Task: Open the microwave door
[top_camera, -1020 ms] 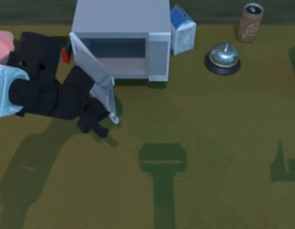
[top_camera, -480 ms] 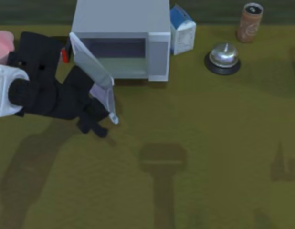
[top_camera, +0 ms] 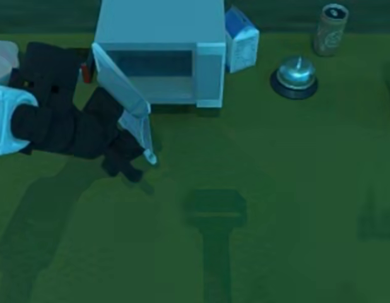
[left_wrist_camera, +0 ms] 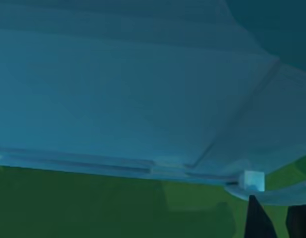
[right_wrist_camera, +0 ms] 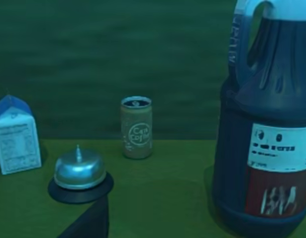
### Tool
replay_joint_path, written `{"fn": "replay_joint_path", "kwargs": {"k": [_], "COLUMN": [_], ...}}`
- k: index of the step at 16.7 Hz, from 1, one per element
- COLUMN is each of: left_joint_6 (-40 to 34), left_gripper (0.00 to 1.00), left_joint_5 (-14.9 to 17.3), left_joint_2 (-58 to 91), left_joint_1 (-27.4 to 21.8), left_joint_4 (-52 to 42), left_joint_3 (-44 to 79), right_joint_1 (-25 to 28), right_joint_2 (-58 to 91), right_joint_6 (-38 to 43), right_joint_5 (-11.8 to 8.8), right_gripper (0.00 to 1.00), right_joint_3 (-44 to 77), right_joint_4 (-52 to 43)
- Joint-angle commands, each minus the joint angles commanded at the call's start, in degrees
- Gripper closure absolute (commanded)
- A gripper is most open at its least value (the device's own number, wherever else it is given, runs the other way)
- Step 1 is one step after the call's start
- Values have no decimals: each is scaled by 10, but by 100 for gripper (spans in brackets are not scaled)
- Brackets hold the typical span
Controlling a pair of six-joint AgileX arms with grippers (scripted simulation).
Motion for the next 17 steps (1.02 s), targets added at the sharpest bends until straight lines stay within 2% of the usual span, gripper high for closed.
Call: {"fn": "replay_joint_path", "kwargs": {"k": [6,17], "left_joint_6": [0,40], "left_gripper": [100,100], "left_joint_5": [0,25], "left_joint_2": [0,-1], "left_joint_1": [0,17], "left_joint_4": [0,-19], "left_joint_3": [0,2], "right_joint_1": [0,0], "right_joint_2": [0,0], "right_joint_6": [0,0], "right_joint_5": [0,0], "right_gripper": [0,0], "right_joint_3": [0,0], "right_joint_4": [0,0]}}
